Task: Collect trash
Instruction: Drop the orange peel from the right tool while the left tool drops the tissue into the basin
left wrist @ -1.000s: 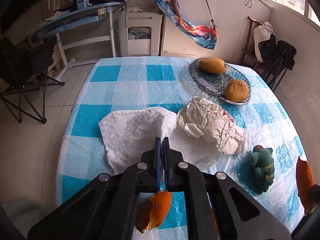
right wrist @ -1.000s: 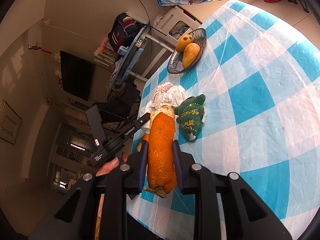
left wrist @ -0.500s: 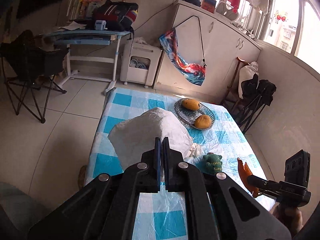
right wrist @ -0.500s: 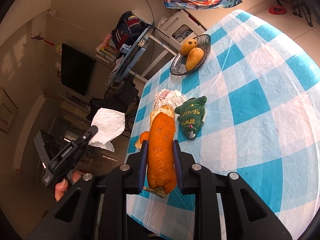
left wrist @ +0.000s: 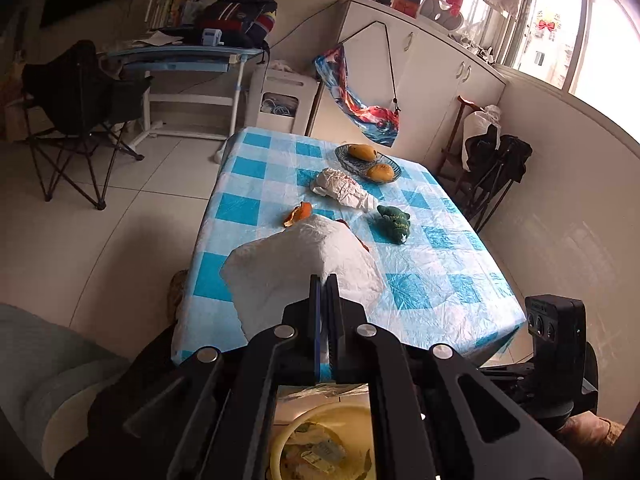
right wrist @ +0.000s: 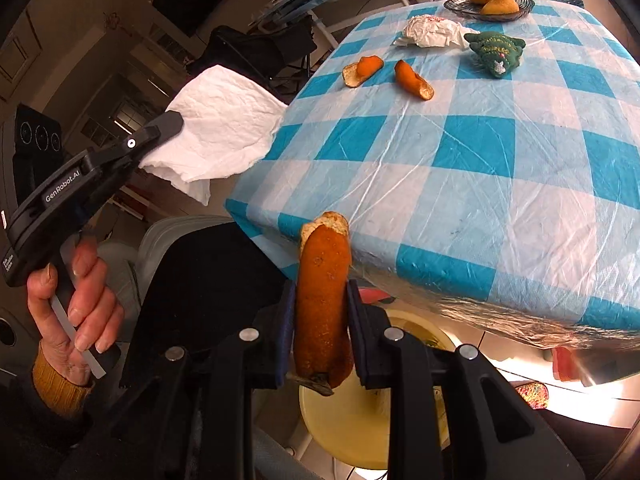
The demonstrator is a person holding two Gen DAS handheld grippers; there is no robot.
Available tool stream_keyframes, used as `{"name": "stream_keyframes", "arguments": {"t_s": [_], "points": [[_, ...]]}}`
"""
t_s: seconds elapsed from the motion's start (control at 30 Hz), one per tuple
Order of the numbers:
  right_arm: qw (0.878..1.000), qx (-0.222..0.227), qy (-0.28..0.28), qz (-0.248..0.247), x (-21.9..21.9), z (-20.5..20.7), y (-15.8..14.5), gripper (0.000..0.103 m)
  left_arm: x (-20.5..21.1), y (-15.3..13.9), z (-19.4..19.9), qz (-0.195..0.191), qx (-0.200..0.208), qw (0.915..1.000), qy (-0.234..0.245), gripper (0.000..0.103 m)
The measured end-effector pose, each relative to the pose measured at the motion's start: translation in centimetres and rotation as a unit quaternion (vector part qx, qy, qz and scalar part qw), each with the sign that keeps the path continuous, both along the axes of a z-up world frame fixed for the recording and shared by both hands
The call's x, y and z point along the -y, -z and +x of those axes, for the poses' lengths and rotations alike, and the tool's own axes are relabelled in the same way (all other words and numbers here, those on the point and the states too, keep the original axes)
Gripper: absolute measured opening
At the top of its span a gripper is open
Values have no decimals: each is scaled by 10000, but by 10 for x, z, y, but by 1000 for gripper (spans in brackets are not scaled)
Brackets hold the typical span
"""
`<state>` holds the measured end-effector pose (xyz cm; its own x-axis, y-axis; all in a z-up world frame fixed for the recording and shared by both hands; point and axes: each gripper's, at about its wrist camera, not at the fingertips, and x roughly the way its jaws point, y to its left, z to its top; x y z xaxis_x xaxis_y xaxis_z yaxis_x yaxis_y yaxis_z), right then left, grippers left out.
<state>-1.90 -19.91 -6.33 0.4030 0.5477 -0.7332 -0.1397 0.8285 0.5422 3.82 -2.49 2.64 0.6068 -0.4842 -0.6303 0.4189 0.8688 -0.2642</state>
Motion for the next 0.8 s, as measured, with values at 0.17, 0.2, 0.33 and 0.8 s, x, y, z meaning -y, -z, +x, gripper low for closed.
{"name": "stream_keyframes", "arguments": {"t_s": [0.17,0.2,0.33,0.8], "points": [[9980,-402,-311,-389,-22,-22,20,39,-10,11,-29,81,-86,9999,102,4],[9983,-317,-203,-438,-20,-25,16,45,-10,14,-35,86,-115,9998,158,4],[9983,27,534,-233,6,-36,2,53,-3,27,-54,187,-284,9987,385,4],[9787,903,1840,103,45,-58,-24,58,46,79,-106,1204,-925,9784,1404,4]]}}
